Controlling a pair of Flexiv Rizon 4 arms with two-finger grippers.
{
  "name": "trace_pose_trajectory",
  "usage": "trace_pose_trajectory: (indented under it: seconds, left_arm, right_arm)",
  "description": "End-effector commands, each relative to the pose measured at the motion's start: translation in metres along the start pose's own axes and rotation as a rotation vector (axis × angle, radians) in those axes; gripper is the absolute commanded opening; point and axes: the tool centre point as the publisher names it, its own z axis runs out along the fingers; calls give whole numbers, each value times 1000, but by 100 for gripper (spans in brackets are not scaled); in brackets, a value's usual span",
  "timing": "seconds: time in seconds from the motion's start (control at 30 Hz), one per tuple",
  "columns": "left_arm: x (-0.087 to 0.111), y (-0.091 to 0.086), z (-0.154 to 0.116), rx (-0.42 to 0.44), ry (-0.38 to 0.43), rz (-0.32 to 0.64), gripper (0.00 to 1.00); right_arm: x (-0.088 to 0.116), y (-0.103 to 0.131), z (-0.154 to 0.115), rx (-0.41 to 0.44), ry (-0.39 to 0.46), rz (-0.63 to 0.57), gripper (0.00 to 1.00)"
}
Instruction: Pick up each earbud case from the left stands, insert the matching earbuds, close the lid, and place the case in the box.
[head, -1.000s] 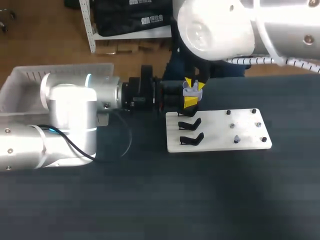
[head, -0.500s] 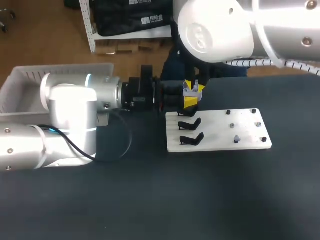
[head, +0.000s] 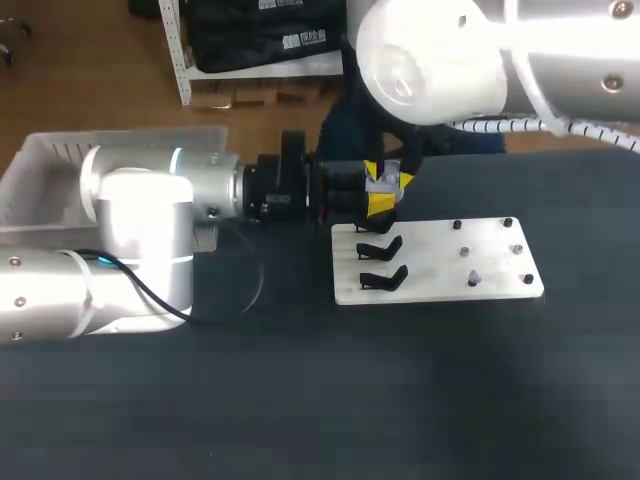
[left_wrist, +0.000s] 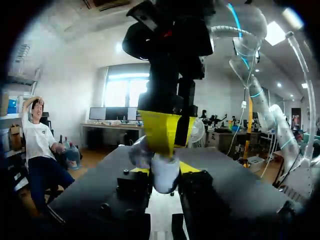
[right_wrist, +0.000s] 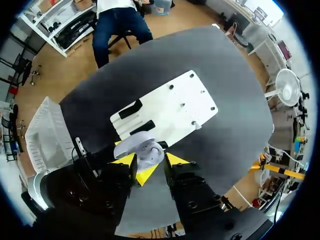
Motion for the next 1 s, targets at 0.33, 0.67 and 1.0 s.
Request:
trace_pose_trajectory:
  seconds: [0.33, 0.67, 1.0]
  left_arm:
    - [1, -1, 0, -4, -5, 3, 0]
    - [1, -1, 0, -4, -5, 3, 0]
    - [1, -1, 0, -4, -5, 3, 0]
  right_arm:
    - [19, -33, -30, -127, -56, -80, 44]
    - [36, -74, -36, -201, -169, -186, 100]
    - [43, -103, -32, -229, -196, -223, 100]
